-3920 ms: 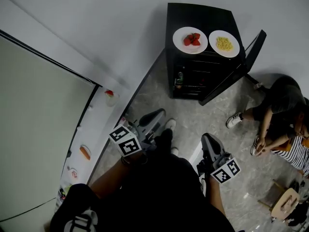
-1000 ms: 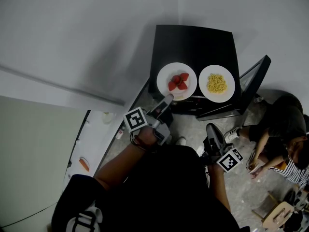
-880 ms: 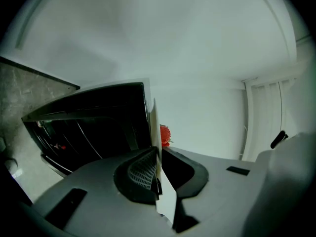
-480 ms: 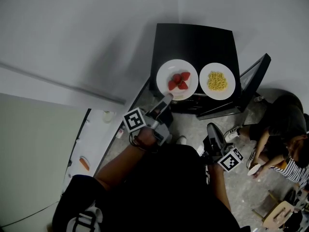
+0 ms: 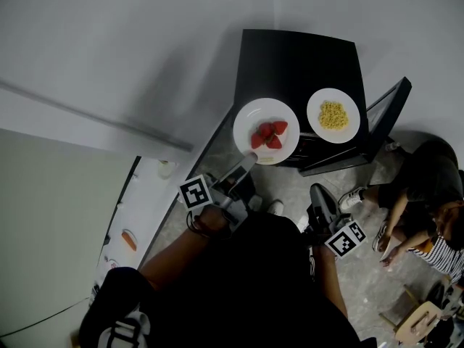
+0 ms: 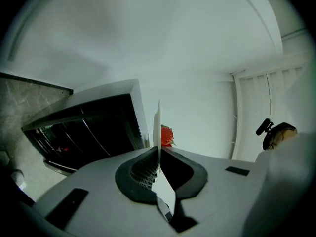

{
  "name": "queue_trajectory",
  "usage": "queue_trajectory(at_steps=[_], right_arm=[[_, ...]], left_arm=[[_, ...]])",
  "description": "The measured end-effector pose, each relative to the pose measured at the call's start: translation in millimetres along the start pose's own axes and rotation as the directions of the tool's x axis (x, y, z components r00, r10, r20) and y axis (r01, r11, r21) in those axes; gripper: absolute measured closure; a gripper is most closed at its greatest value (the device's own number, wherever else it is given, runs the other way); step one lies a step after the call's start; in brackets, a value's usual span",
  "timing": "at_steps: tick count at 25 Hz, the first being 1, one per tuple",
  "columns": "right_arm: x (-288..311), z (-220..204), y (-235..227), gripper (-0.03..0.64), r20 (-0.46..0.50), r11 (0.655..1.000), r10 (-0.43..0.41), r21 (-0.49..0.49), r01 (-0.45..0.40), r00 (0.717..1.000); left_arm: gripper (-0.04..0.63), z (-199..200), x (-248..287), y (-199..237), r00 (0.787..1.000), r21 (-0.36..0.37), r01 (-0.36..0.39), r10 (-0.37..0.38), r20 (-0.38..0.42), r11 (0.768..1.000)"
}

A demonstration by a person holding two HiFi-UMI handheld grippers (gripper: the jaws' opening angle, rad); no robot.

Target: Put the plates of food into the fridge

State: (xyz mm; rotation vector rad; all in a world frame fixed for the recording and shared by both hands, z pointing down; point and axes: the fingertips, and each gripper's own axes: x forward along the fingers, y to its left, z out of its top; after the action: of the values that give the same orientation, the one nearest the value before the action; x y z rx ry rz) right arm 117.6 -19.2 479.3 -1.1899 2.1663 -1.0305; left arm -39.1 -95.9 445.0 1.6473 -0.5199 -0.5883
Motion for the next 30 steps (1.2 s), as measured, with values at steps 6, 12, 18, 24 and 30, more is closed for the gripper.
queue_trajectory(at_steps=[6,12,18,24,30], right_arm=[[-3,-10,-2,0.592,-0.013,1.000,-0.022,0.009,0.022,1.000],[-10,-17,-6,0.592,-0.039,0.998,-0.056,-0.034,0.055,0.998],[-21,-17,-13,0.592,-0.020,0.996,-0.089,-0.002,0.089,0.996],[-32,-17,-14,0.592,-0.015,0.995,-0.101,-0.002,0.101,0.995],[-36,-17,-8,0.592,0.004,0.995,-0.086,0.048,0.086,0.996]], left_arm=[[0.560,-23,-22,8,0.998,-0.025,-0.020,0.018,-0.053,0.999],[0.561,-43,-37,23,0.993,-0.056,-0.058,0.052,-0.103,0.997],[0.560,-52,-46,53,0.992,-0.123,-0.091,0.079,-0.097,0.988],[0.560,-54,-45,90,0.987,-0.112,-0.123,0.110,-0.119,0.986],[0.560,-57,-36,113,0.987,-0.123,-0.111,0.095,-0.130,0.986]])
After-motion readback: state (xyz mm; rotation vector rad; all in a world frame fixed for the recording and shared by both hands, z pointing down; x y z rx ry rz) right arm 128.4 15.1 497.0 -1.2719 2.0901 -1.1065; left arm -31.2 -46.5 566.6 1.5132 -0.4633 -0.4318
